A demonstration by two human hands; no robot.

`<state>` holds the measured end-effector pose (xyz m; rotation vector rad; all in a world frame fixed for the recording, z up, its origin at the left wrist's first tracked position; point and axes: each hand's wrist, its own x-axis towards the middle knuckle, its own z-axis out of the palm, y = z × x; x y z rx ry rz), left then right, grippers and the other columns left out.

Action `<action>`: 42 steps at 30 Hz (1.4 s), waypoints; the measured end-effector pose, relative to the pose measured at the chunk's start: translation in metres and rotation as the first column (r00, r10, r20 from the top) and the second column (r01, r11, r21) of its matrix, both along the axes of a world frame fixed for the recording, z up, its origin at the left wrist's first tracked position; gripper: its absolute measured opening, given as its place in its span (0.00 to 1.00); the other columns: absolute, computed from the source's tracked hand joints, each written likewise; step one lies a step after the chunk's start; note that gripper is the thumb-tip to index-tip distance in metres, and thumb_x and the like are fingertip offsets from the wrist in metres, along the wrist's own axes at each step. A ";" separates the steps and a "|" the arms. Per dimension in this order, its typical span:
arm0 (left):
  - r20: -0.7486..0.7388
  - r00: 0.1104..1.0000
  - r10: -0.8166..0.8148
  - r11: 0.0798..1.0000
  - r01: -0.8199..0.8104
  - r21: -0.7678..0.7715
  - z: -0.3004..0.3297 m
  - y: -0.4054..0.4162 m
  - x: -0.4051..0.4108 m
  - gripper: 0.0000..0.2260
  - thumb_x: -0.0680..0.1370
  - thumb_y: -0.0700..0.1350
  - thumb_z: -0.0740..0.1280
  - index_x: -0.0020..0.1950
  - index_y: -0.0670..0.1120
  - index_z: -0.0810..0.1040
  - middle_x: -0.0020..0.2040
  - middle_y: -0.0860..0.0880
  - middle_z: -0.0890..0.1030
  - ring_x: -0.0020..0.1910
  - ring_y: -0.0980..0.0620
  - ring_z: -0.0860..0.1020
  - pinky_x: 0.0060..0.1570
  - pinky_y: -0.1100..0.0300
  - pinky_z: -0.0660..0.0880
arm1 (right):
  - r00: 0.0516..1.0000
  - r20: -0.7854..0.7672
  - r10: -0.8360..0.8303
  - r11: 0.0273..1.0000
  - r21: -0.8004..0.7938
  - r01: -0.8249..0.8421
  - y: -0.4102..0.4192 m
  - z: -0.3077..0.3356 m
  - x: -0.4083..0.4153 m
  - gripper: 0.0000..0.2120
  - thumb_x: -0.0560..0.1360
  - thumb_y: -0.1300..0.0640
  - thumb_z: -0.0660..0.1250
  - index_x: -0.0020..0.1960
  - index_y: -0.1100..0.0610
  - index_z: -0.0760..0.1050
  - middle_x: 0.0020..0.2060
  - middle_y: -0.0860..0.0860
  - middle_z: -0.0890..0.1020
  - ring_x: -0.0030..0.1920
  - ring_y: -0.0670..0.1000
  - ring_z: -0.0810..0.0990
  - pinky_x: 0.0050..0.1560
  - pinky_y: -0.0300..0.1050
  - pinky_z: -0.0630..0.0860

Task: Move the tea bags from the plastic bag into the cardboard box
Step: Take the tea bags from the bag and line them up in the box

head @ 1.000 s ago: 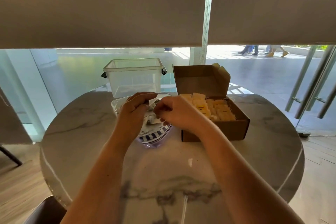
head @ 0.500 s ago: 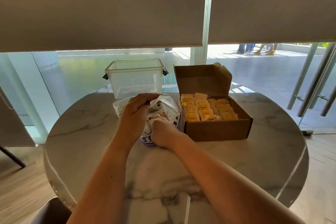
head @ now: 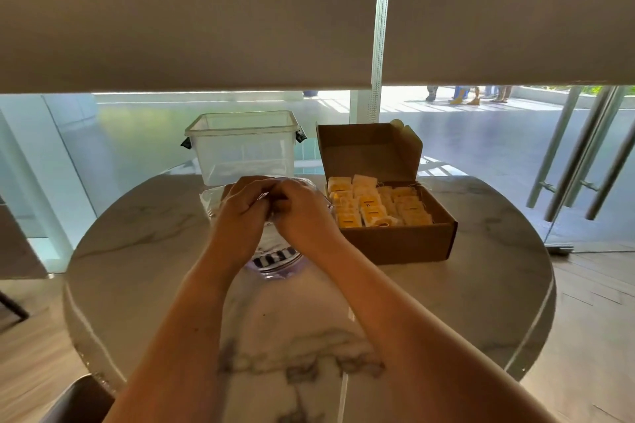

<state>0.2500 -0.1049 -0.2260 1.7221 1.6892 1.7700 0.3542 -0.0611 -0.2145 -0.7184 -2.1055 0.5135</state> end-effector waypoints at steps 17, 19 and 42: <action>-0.148 0.981 0.122 0.992 -0.122 0.011 0.010 -0.004 0.019 0.15 0.72 0.62 0.62 0.49 0.54 0.78 0.56 0.59 0.75 0.60 0.56 0.68 0.55 0.62 0.64 | 0.871 -0.491 -0.028 0.868 -0.443 -0.222 0.006 0.042 0.052 0.06 0.70 0.63 0.72 0.47 0.59 0.80 0.35 0.49 0.80 0.32 0.43 0.76 0.33 0.34 0.75; -0.198 0.970 0.143 0.989 -0.135 0.051 0.014 -0.002 0.028 0.13 0.72 0.59 0.62 0.52 0.55 0.76 0.56 0.61 0.74 0.59 0.59 0.66 0.56 0.58 0.62 | 0.858 -0.505 -0.096 0.879 -0.448 -0.166 0.014 0.049 0.072 0.04 0.73 0.61 0.68 0.46 0.53 0.77 0.36 0.50 0.80 0.33 0.46 0.77 0.32 0.37 0.76; -0.515 0.639 -0.572 0.763 0.185 -0.619 0.041 0.084 0.079 0.12 0.74 0.39 0.69 0.57 0.44 0.80 0.47 0.52 0.78 0.44 0.55 0.75 0.39 0.73 0.69 | 0.957 0.211 -0.201 0.884 -0.382 0.269 0.053 0.032 0.156 0.10 0.73 0.60 0.70 0.52 0.53 0.72 0.41 0.49 0.79 0.36 0.45 0.78 0.38 0.29 0.73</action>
